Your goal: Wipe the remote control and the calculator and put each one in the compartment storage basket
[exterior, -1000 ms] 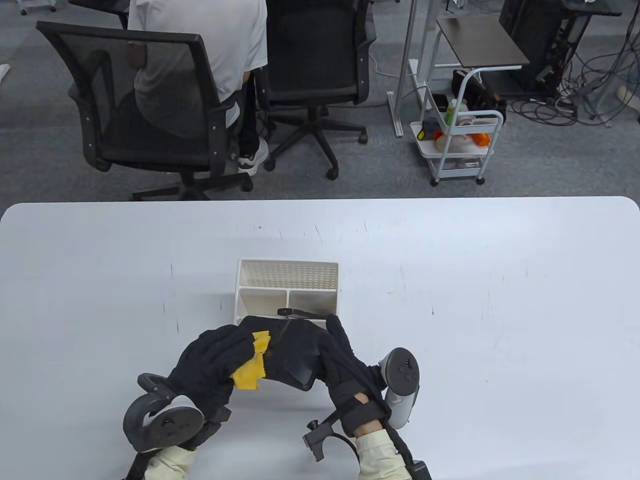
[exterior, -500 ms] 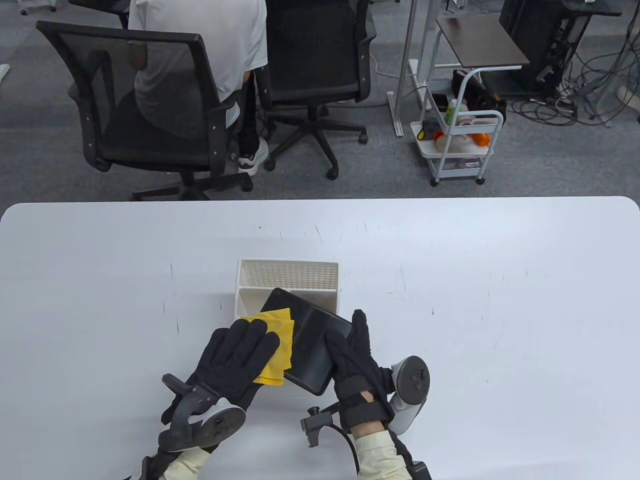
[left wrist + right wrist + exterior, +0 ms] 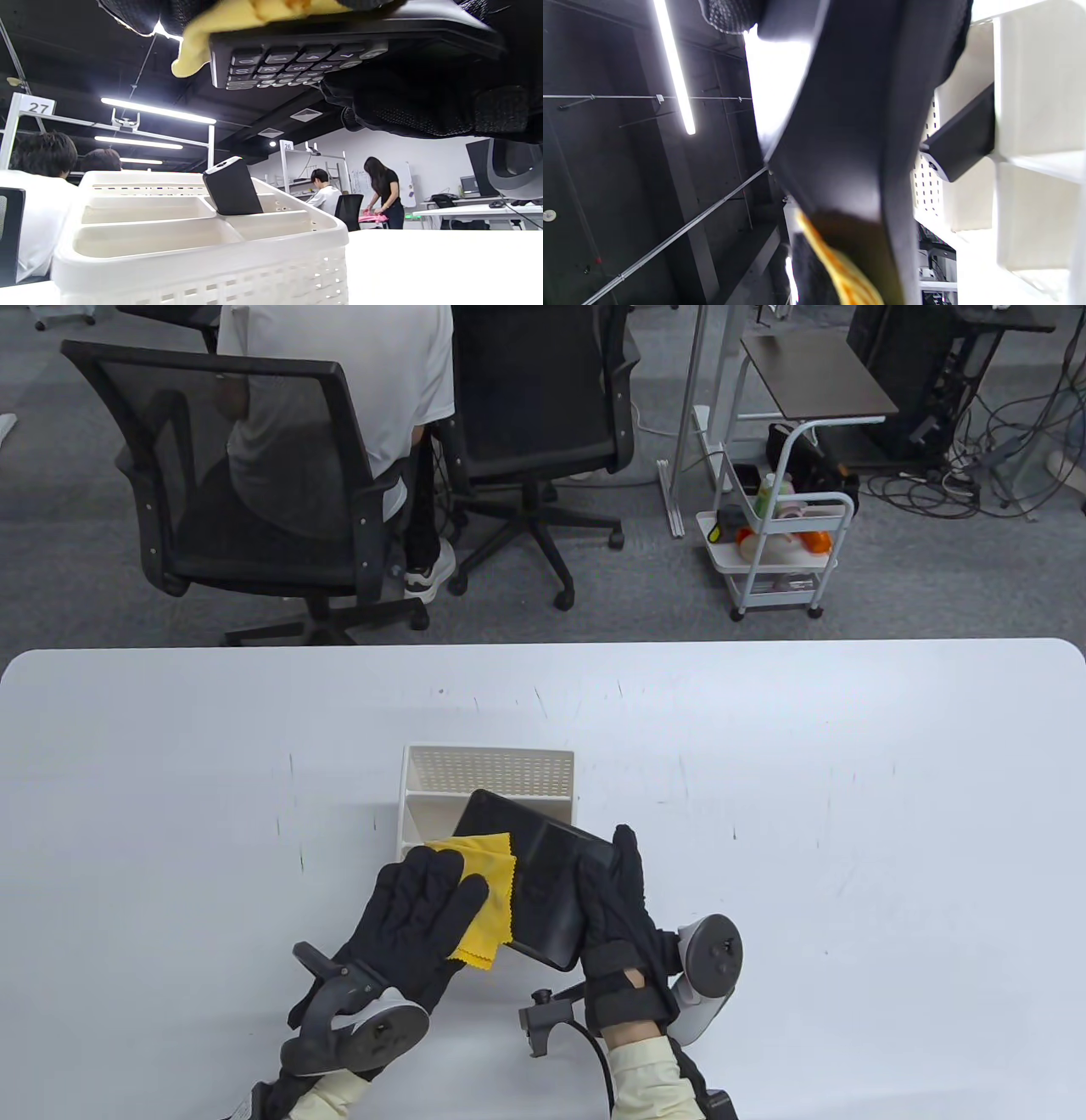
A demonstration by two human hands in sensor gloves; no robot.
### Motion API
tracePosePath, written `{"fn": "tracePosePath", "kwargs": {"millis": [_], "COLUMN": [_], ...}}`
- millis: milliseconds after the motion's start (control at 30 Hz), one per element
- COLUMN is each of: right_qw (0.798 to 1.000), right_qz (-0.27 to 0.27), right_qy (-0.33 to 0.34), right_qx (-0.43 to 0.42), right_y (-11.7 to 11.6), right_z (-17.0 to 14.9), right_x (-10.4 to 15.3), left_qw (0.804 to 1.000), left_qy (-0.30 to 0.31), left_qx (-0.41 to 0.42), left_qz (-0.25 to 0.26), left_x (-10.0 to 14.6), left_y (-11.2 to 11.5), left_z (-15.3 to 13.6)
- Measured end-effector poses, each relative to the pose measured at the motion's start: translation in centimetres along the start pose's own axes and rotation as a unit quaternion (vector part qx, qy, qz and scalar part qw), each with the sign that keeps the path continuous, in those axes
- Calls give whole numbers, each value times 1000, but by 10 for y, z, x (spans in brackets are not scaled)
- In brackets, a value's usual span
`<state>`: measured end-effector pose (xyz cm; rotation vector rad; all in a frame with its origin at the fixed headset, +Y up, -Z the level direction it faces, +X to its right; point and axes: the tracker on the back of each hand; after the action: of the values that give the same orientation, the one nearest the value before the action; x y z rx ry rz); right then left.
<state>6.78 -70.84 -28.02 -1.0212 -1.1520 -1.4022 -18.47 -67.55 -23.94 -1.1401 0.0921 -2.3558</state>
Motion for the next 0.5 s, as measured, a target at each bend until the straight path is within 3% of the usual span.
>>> {"fn": "tracePosePath", "kwargs": {"millis": [300, 367, 500], "right_qw": [1000, 1000, 1000], "right_qz": [7, 10, -5], "right_qy": [-11, -14, -3], "right_qx": [3, -3, 4], "right_y": [0, 1, 3], "right_z": [-4, -4, -1], "right_x": [0, -1, 0], "left_qw": [998, 999, 999], "left_qy": [56, 48, -35], "left_qx": [-7, -9, 35], "left_qz": [-8, -5, -18], "left_x": [-3, -4, -3], "left_y": [5, 2, -3], "left_z": [27, 25, 7]}}
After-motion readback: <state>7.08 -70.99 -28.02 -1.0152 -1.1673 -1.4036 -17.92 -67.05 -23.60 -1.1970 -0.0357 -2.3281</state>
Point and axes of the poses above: the tracker on the back of each hand, its own z axis roughly to the thumb side, its own x axis roughly from the fingertips to the wrist, y = z × x, and after that the axes turned 14 degrees about x, right-handed
